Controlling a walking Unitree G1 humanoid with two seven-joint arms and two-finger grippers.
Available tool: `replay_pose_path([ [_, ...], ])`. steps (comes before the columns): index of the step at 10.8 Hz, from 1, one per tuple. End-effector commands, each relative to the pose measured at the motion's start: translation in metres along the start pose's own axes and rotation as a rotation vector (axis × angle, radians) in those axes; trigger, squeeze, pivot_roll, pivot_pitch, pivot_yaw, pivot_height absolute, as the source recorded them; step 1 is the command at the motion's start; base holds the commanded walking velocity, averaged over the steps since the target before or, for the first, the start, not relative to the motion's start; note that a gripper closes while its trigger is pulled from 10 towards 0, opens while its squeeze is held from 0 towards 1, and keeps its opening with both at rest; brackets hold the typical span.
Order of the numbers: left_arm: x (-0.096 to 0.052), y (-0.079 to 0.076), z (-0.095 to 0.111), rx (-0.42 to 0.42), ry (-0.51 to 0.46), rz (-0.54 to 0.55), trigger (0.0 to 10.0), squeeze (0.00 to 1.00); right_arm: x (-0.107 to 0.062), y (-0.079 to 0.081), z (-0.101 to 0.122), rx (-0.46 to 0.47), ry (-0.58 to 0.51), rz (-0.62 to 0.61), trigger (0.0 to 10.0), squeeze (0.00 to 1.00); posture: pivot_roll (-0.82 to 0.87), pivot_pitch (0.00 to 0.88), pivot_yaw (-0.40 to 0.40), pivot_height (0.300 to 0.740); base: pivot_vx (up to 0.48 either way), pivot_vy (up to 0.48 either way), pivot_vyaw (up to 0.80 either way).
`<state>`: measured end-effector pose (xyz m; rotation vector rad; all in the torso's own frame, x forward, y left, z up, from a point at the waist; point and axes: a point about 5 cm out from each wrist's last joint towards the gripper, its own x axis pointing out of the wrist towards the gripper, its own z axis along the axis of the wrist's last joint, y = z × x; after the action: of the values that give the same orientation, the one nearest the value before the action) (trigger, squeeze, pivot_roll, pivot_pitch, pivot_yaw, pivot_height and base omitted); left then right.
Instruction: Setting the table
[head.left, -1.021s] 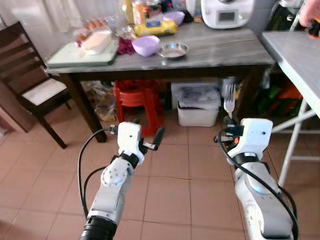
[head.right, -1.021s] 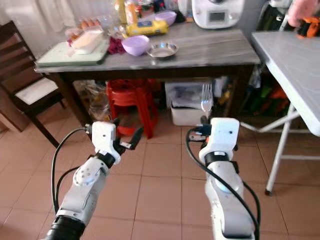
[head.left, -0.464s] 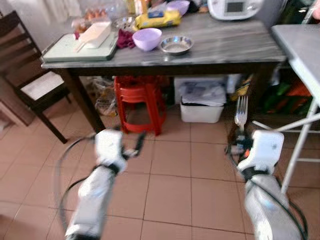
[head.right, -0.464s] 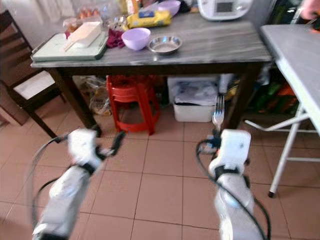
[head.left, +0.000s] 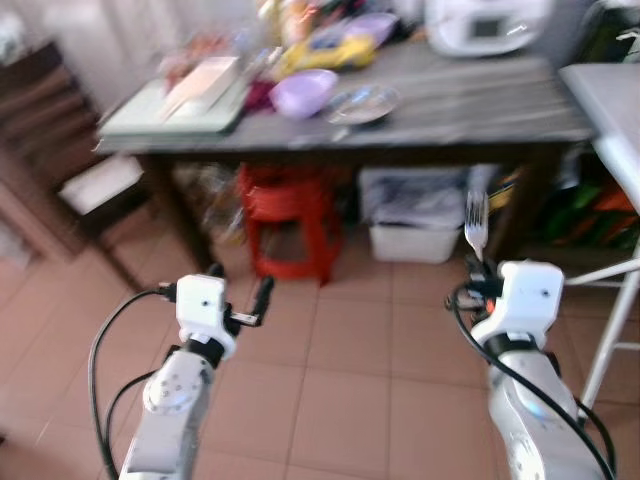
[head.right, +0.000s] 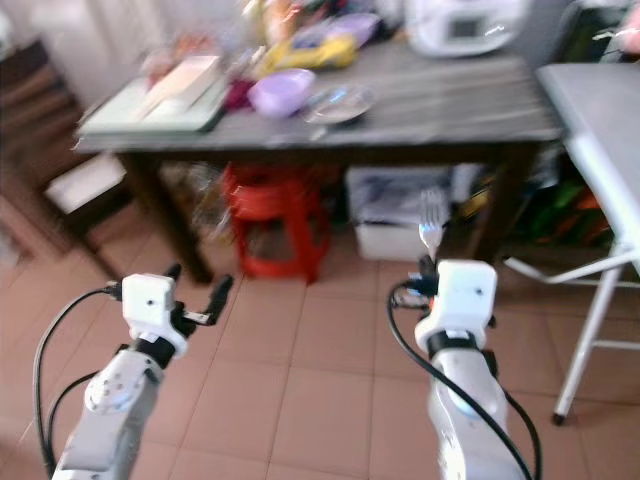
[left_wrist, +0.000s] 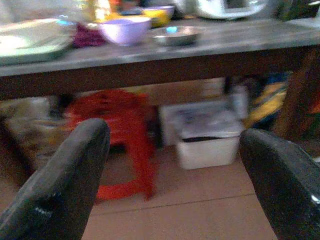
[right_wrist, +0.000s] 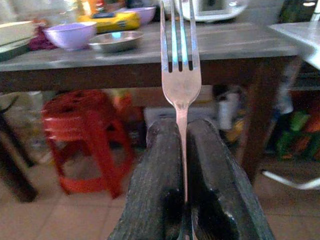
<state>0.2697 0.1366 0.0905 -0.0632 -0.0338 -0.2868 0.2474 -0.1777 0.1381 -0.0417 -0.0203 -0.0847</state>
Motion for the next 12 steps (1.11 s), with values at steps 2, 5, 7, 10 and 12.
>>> replay_pose_path([
  [2, 0.0009, 0.0004, 0.0022, 0.009, 0.004, -0.017, 10.0, 0.0, 0.0003, 0.0003, 0.0055, 0.013, -0.023, -0.004, 10.0, 0.0, -0.15, 0.07, 0.113, 0.74, 0.364, 0.0, -0.64],
  [5, 0.0029, -0.0041, 0.003, 0.005, 0.007, -0.037, 10.0, 0.0, 0.0002, 0.0009, 0.0051, 0.014, -0.021, -0.005, 10.0, 0.0, -0.16, 0.073, 0.116, 0.74, 0.365, 0.0, 0.0],
  [7, 0.0036, -0.0043, 0.0031, 0.004, 0.009, -0.04, 10.0, 0.0, 0.0001, 0.0018, 0.0052, 0.014, -0.021, -0.004, 10.0, 0.0, -0.16, 0.075, 0.117, 0.74, 0.364, 0.0, 0.0],
  [10, 0.0045, -0.0063, 0.0031, 0.0, 0.009, -0.048, 10.0, 0.0, -0.0009, 0.0045, 0.0063, -0.013, -0.03, 0.011, 10.0, 0.0, -0.16, 0.077, 0.118, 0.74, 0.364, 0.0, 0.0],
  [12, 0.0048, -0.0084, 0.0026, -0.001, 0.013, -0.056, 10.0, 0.0, -0.0009, 0.0044, 0.007, 0.003, -0.034, 0.005, 10.0, 0.0, -0.16, 0.079, 0.116, 0.74, 0.36, 0.0, 0.36],
])
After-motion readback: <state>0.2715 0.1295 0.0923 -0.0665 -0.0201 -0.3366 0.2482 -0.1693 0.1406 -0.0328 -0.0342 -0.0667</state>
